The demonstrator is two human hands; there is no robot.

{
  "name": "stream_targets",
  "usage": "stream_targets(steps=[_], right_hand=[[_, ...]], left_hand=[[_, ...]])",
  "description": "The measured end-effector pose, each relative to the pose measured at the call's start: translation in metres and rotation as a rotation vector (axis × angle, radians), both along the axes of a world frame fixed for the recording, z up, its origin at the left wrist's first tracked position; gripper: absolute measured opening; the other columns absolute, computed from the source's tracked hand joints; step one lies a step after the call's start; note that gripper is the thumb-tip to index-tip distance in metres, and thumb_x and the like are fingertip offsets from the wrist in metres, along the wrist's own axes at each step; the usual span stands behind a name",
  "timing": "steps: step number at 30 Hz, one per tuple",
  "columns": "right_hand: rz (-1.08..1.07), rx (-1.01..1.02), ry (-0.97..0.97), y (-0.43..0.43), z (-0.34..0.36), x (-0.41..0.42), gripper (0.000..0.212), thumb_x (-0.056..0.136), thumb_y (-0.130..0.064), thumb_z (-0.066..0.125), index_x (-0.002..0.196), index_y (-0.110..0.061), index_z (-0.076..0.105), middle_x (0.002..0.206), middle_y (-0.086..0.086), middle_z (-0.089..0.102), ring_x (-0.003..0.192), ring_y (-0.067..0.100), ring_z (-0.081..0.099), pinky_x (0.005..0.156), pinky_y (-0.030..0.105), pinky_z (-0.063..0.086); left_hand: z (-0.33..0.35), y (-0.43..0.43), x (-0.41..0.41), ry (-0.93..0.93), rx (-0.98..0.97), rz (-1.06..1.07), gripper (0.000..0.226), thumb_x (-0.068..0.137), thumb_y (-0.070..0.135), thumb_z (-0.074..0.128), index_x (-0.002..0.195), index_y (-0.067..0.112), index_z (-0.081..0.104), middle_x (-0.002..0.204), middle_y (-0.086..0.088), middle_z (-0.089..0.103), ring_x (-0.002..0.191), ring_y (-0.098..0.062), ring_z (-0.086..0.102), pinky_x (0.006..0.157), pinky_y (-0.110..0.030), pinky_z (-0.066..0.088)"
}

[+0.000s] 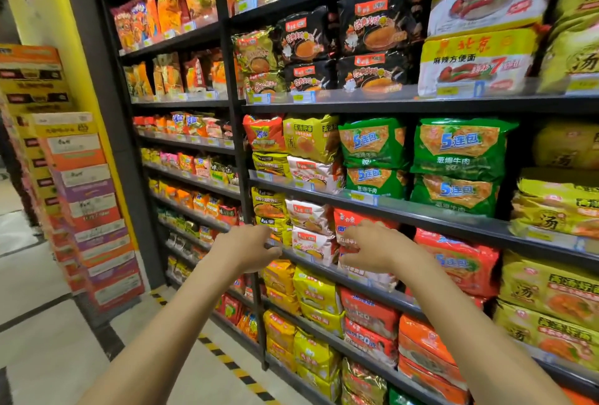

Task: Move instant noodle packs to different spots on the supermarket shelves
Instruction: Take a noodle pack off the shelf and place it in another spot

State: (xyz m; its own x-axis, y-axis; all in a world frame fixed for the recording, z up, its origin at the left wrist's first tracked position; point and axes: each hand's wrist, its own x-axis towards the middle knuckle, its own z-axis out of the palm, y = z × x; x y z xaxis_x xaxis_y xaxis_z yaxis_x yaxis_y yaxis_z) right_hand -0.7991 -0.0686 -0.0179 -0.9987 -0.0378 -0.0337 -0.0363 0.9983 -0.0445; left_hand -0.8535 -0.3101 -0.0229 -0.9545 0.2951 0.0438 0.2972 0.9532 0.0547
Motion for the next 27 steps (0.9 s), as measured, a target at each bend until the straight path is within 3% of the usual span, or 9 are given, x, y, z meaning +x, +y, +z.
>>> stream_targets(steps=[3,9,13,18,24,27], right_hand=[[-0.033,-0.008,0.025,-0.003,0.001,-0.037,0.060,0.096,-0.050,0.056,0.148,-0.023,0.041,0.148,0.011,0.042,0.135,0.033,0.041,0.104,0.047,0.041],[-0.089,0.005,0.040,0.003,0.003,-0.108,0.062,0.094,-0.051,0.058,0.146,-0.021,0.043,0.146,0.012,0.044,0.134,0.034,0.044,0.105,0.048,0.043],[-0.133,0.023,0.047,0.002,0.007,-0.157,0.060,0.093,-0.049,0.059,0.144,-0.021,0.044,0.143,0.011,0.048,0.128,0.032,0.050,0.102,0.046,0.047],[-0.194,0.046,0.092,-0.014,0.006,-0.217,0.066,0.096,-0.049,0.057,0.151,-0.020,0.036,0.143,0.014,0.042,0.133,0.036,0.043,0.102,0.049,0.046],[-0.296,0.075,0.140,-0.036,0.012,-0.295,0.069,0.097,-0.048,0.055,0.156,-0.027,0.025,0.150,0.013,0.038,0.136,0.036,0.039,0.105,0.049,0.043],[-0.374,0.055,0.173,-0.043,0.017,-0.332,0.067,0.096,-0.052,0.054,0.153,-0.025,0.031,0.149,0.012,0.038,0.135,0.036,0.041,0.102,0.050,0.045]], left_hand=[[0.000,0.003,-0.053,0.002,0.013,-0.044,0.057,0.099,0.058,0.052,0.143,0.021,0.051,0.134,-0.002,0.065,0.121,-0.023,0.063,0.097,-0.044,0.055],[0.004,0.024,-0.137,-0.008,0.022,-0.114,0.064,0.100,0.057,0.051,0.154,0.023,0.042,0.153,-0.002,0.052,0.139,-0.026,0.051,0.110,-0.045,0.047],[-0.001,0.028,-0.193,0.002,0.039,-0.173,0.064,0.098,0.059,0.052,0.149,0.021,0.047,0.150,-0.005,0.055,0.135,-0.028,0.054,0.106,-0.046,0.049],[-0.006,0.026,-0.271,0.020,0.056,-0.221,0.055,0.100,0.054,0.054,0.143,0.019,0.051,0.143,-0.006,0.060,0.129,-0.027,0.058,0.097,-0.039,0.050],[0.002,0.023,-0.378,0.060,0.019,-0.326,0.049,0.098,0.055,0.054,0.132,0.020,0.056,0.131,-0.006,0.066,0.120,-0.030,0.061,0.096,-0.046,0.054],[0.010,0.022,-0.428,0.077,0.075,-0.384,0.051,0.098,0.052,0.053,0.137,0.019,0.056,0.131,-0.008,0.067,0.120,-0.031,0.062,0.093,-0.044,0.055]])
